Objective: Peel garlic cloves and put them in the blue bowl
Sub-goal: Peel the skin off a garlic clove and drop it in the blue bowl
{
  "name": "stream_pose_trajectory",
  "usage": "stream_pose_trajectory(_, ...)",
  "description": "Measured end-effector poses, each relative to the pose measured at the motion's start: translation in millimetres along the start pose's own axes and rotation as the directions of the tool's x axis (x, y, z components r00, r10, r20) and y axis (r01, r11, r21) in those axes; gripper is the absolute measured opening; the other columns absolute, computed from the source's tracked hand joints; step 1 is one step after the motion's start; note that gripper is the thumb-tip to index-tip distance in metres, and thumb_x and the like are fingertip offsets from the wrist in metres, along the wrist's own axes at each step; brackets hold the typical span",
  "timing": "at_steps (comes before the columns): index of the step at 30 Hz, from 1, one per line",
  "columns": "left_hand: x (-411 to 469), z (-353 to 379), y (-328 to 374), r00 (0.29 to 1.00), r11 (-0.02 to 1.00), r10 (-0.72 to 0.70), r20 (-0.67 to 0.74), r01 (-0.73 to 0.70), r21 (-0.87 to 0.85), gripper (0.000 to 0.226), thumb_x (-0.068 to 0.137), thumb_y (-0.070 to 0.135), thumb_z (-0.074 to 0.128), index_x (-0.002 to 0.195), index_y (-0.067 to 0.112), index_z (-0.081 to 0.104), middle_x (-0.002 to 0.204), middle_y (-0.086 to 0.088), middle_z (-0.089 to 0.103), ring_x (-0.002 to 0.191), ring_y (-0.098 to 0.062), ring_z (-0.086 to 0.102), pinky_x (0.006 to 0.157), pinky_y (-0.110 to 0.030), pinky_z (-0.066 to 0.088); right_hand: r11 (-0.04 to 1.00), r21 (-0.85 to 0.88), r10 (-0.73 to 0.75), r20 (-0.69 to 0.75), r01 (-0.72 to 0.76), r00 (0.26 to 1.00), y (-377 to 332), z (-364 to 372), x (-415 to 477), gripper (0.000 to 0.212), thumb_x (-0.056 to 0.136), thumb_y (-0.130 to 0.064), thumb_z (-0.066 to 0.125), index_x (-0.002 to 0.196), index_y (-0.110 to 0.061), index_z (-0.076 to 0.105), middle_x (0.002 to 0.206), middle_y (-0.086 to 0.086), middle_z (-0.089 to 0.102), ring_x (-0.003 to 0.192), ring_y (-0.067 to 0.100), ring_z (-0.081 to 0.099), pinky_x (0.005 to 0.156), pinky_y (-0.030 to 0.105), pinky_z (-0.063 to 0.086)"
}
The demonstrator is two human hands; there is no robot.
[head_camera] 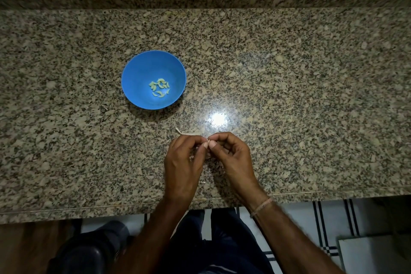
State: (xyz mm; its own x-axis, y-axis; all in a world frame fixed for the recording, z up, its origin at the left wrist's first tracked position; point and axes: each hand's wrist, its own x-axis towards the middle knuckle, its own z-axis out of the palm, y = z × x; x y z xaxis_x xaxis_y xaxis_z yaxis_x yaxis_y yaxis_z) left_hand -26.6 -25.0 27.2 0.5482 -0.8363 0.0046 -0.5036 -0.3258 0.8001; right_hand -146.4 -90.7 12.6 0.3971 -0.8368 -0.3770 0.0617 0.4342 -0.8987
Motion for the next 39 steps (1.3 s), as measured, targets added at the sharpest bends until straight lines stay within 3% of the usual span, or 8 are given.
stream_pose_trajectory(8, 2, 6, -7, 0.997, 0.998, 0.03, 0.075, -0.034, 0.045, 0.008, 0.099, 0.025, 0.06, 0.099, 0.018, 0.065, 0.1, 0.008, 0.06, 0.096, -0.016, 0.056, 0.077, -0.025, 0.042, 0.982, 0.119, 0.14, 0.048, -0.145, 0.989, 3, -1, 3, 0.01, 0.097, -0.003, 0.068, 0.106, 0.0, 0.068, 0.1, 0.013, 0.074, 0.095, 0.021, 0.07, 0.086, 0.031, 0.059)
stream_pose_trajectory(13, -2, 12, -9, 0.974, 0.968, -0.21, 0.081, 0.219, -0.121, 0.01, 0.101, 0.017, 0.059, 0.093, 0.017, 0.064, 0.093, 0.002, 0.063, 0.079, -0.005, 0.061, 0.068, -0.025, 0.049, 0.892, 0.351, 0.287, 0.05, -0.286, 0.957, 2, -2, 4, 0.008, 0.092, -0.005, 0.068, 0.1, -0.007, 0.068, 0.092, 0.011, 0.074, 0.082, 0.017, 0.069, 0.079, 0.025, 0.061)
stream_pose_trajectory(16, -4, 13, -15, 0.969, 0.973, -0.23, 0.086, 0.232, -0.009, 0.024, 0.1, 0.028, 0.061, 0.077, 0.02, 0.059, 0.079, 0.006, 0.059, 0.071, -0.008, 0.055, 0.062, -0.031, 0.04, 0.858, 0.407, 0.321, 0.049, -0.313, 0.946, 1, -5, 5, 0.013, 0.086, -0.008, 0.069, 0.099, -0.006, 0.067, 0.092, 0.01, 0.075, 0.081, 0.014, 0.07, 0.079, 0.025, 0.062)
stream_pose_trajectory(19, -5, 12, -16, 0.981, 0.982, -0.173, 0.091, 0.179, -0.056, 0.002, 0.1, 0.022, 0.065, 0.099, 0.024, 0.064, 0.098, 0.009, 0.06, 0.086, -0.001, 0.059, 0.068, -0.027, 0.048, 0.858, 0.397, 0.338, 0.044, -0.327, 0.94, 0, -8, 5, 0.014, 0.086, -0.008, 0.07, 0.1, -0.006, 0.066, 0.094, 0.011, 0.075, 0.081, 0.015, 0.071, 0.077, 0.024, 0.062)
stream_pose_trajectory(23, -4, 12, -9, 0.993, 0.989, -0.065, 0.104, 0.078, -0.127, 0.021, 0.096, 0.017, 0.07, 0.112, 0.03, 0.071, 0.111, 0.014, 0.063, 0.105, -0.005, 0.061, 0.082, -0.025, 0.053, 0.865, 0.321, 0.385, 0.071, -0.387, 0.92, 1, -9, 6, 0.019, 0.086, -0.015, 0.073, 0.103, -0.009, 0.068, 0.091, 0.007, 0.071, 0.076, 0.013, 0.067, 0.071, 0.024, 0.058)
stream_pose_trajectory(29, -4, 5, -14, 0.997, 0.992, 0.067, 0.049, -0.072, 0.107, 0.002, 0.098, 0.026, 0.07, 0.096, 0.025, 0.071, 0.098, 0.015, 0.065, 0.097, -0.013, 0.057, 0.07, -0.035, 0.049, 0.869, 0.24, 0.418, 0.111, -0.433, 0.901, -1, -3, 7, 0.014, 0.087, -0.021, 0.074, 0.094, -0.009, 0.072, 0.087, 0.006, 0.07, 0.078, 0.012, 0.063, 0.069, 0.023, 0.053)
stream_pose_trajectory(33, -7, -2, -29, 0.999, 0.986, -0.041, -0.009, 0.042, 0.16, 0.004, 0.1, 0.029, 0.064, 0.098, 0.026, 0.066, 0.097, 0.015, 0.062, 0.095, -0.011, 0.053, 0.066, -0.032, 0.043, 0.959, -0.028, 0.284, 0.037, -0.283, 0.958, -1, 1, 5, 0.014, 0.097, -0.014, 0.071, 0.101, -0.002, 0.073, 0.094, 0.012, 0.075, 0.083, 0.014, 0.069, 0.07, 0.021, 0.055)
stream_pose_trajectory(39, -4, -32, -85, 0.978, 0.935, -0.15, -0.144, 0.188, 0.299, 0.004, 0.098, 0.023, 0.068, 0.098, 0.022, 0.065, 0.097, 0.005, 0.06, 0.095, -0.02, 0.054, 0.067, -0.034, 0.042, 0.93, -0.346, 0.122, -0.027, -0.124, 0.992, 7, -2, 9, 0.01, 0.096, -0.005, 0.07, 0.103, -0.01, 0.076, 0.098, 0.005, 0.077, 0.09, 0.011, 0.073, 0.075, 0.019, 0.058)
